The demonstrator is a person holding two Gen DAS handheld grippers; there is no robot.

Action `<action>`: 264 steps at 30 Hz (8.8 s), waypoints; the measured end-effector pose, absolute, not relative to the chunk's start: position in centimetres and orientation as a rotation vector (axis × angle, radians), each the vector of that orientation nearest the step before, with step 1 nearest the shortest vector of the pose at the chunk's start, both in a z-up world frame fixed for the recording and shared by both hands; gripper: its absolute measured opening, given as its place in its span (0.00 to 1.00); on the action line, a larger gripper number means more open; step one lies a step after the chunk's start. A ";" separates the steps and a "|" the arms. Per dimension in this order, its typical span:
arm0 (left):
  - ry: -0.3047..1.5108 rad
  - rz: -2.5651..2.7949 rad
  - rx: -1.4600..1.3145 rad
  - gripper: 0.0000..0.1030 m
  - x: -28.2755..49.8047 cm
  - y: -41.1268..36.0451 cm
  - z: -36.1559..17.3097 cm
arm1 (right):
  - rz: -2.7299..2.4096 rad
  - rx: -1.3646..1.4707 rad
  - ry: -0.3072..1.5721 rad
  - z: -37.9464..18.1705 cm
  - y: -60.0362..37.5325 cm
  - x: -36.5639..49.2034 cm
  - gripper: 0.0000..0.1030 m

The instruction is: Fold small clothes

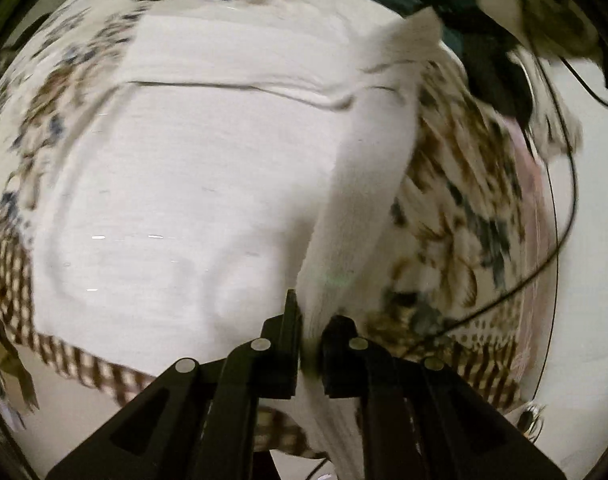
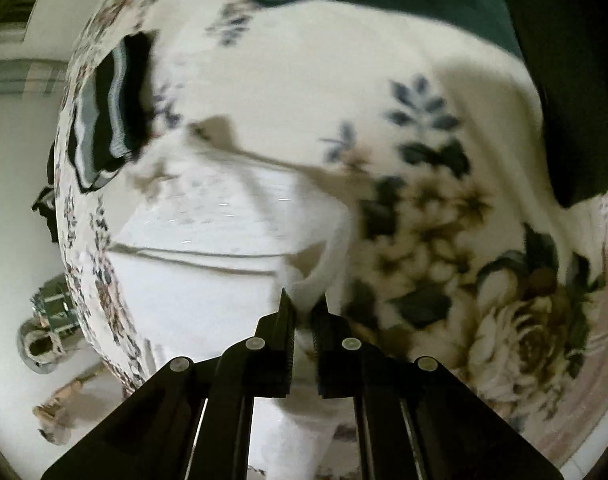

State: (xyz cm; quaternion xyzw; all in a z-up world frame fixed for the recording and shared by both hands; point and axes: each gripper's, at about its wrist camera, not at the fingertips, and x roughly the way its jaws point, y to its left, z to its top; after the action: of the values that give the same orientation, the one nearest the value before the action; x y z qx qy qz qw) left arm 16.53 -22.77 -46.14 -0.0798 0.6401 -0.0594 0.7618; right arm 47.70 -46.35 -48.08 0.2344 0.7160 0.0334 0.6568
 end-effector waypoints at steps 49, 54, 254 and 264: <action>1.356 -0.041 -0.714 0.45 27.2 11.8 -50.0 | 0.084 0.371 1.633 -47.6 -18.6 45.6 0.62; 1.313 -0.111 -0.631 0.45 39.0 9.6 -50.8 | 0.009 0.441 1.535 -48.3 -23.1 49.1 0.62; 1.360 -0.371 -0.400 0.05 49.5 7.6 -52.6 | -0.119 0.627 1.422 -52.4 -26.2 47.8 0.09; 1.406 -0.396 -0.631 0.07 48.5 11.6 -53.6 | -0.103 0.556 1.482 -51.4 -26.6 49.3 0.09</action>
State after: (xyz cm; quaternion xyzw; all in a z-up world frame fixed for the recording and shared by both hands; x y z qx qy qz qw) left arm 48.45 11.63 -53.55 -0.2833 0.6313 -0.1778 0.6997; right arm 49.27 -26.58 -51.41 0.2496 0.6656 -0.0461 0.7018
